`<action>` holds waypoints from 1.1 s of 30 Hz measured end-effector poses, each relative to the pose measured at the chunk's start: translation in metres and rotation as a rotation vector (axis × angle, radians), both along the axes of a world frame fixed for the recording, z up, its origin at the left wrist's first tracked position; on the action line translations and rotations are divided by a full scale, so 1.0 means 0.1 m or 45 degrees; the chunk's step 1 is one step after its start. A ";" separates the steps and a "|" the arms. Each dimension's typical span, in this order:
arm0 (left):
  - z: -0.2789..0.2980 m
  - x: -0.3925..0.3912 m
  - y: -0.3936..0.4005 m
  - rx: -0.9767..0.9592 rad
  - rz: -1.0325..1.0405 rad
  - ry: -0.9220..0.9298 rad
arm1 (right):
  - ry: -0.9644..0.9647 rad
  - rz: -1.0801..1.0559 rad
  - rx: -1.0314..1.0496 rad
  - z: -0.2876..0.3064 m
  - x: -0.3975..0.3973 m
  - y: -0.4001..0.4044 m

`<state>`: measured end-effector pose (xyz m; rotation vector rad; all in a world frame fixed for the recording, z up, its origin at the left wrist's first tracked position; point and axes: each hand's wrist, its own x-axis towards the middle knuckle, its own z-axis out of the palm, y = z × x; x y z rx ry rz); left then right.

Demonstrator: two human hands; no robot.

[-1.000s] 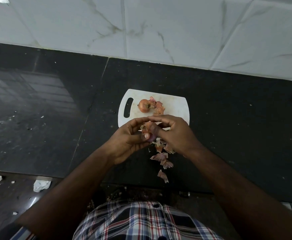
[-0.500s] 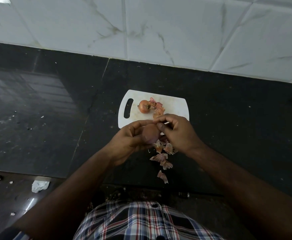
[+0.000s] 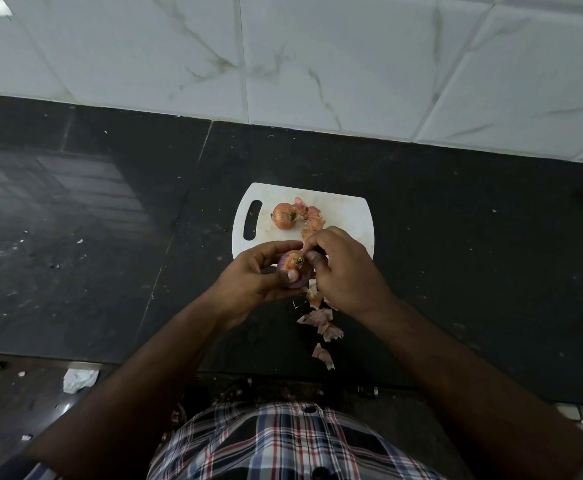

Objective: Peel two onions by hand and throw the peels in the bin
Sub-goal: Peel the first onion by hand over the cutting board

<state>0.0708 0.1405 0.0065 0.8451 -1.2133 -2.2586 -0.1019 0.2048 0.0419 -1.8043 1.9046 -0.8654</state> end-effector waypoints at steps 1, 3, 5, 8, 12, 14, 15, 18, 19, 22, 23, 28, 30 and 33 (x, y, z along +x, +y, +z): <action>0.01 0.00 0.00 -0.009 0.008 0.001 | -0.062 0.006 -0.003 0.01 -0.02 0.00; 0.04 -0.01 0.00 -0.045 0.026 -0.020 | -0.183 0.030 -0.014 0.05 -0.05 0.01; 0.05 -0.01 -0.01 -0.070 0.033 -0.047 | -0.223 0.034 -0.030 0.06 -0.05 0.05; 0.05 -0.02 -0.01 -0.086 0.017 -0.060 | -0.152 0.042 -0.099 0.03 -0.04 0.08; 0.05 -0.03 -0.01 -0.086 0.021 -0.073 | -0.005 0.084 -0.069 -0.02 -0.01 0.07; 0.05 -0.03 -0.02 -0.081 0.012 -0.093 | -0.058 0.038 -0.025 -0.02 -0.01 0.05; 0.05 -0.04 -0.02 -0.088 0.020 -0.122 | -0.129 -0.006 -0.001 0.00 -0.03 0.04; 0.06 -0.04 -0.02 -0.160 0.068 -0.202 | -0.323 -0.132 0.098 0.08 -0.11 0.04; 0.06 -0.04 -0.03 -0.197 0.078 -0.229 | -0.349 -0.159 0.154 0.10 -0.13 0.04; 0.07 -0.05 -0.03 -0.337 0.091 -0.320 | -0.426 -0.217 0.362 0.10 -0.10 0.04; 0.08 -0.07 -0.02 -0.381 0.103 -0.341 | -0.482 -0.245 0.396 0.08 -0.07 0.03; 0.11 -0.14 0.02 -0.467 0.166 -0.339 | -0.799 -0.469 0.401 0.01 0.03 0.03; 0.10 -0.15 0.01 -0.469 0.157 -0.334 | -0.965 -0.552 0.419 0.01 0.04 0.04; 0.09 -0.15 0.02 -0.455 0.137 -0.320 | -1.075 -0.617 0.455 0.03 0.05 0.06</action>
